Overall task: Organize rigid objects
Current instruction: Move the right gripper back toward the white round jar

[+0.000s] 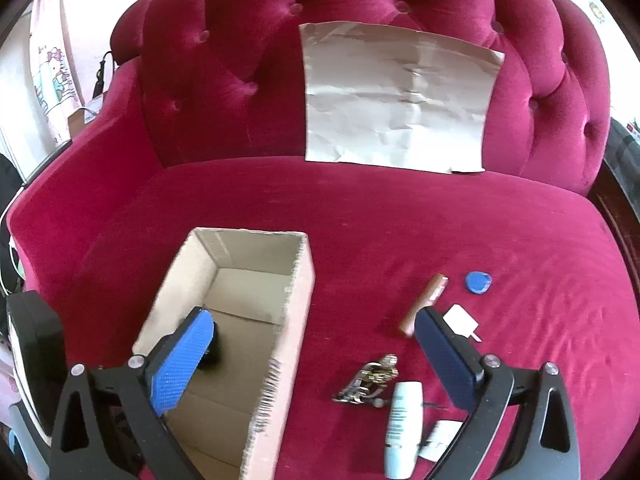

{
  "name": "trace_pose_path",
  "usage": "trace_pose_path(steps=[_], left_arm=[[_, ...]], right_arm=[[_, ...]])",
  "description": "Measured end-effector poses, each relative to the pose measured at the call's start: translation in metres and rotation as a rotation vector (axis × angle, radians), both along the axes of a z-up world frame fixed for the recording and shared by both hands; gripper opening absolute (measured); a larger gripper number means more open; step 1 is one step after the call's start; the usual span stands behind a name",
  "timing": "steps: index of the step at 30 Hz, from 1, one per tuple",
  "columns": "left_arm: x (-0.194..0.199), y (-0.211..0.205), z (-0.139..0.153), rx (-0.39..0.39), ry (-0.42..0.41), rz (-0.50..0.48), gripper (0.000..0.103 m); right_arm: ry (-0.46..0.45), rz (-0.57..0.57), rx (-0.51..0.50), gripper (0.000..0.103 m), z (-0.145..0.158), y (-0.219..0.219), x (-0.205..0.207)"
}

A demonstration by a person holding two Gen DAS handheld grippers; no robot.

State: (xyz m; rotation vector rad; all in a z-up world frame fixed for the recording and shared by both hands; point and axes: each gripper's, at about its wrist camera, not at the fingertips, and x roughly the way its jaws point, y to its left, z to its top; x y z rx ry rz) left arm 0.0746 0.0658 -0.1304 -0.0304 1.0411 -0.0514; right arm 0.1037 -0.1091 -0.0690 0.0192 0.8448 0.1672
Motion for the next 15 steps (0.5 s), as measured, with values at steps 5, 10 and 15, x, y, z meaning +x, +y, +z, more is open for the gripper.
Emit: trace_pose_path(steps=[5,10,15], left_arm=[[0.000,-0.001,0.000,0.005,-0.001,0.001,0.003],[0.000,-0.003,0.000,0.010,0.000,0.003,0.003],[0.000,-0.004,0.000,0.012,-0.001,0.006,0.003]], right_arm=[[0.010,-0.035,-0.014,0.103,0.005,-0.023,-0.002],[0.036,-0.079,-0.042,0.103,0.004,-0.047,-0.004],[0.072,-0.113,-0.079,0.103,-0.002,-0.070,-0.009]])
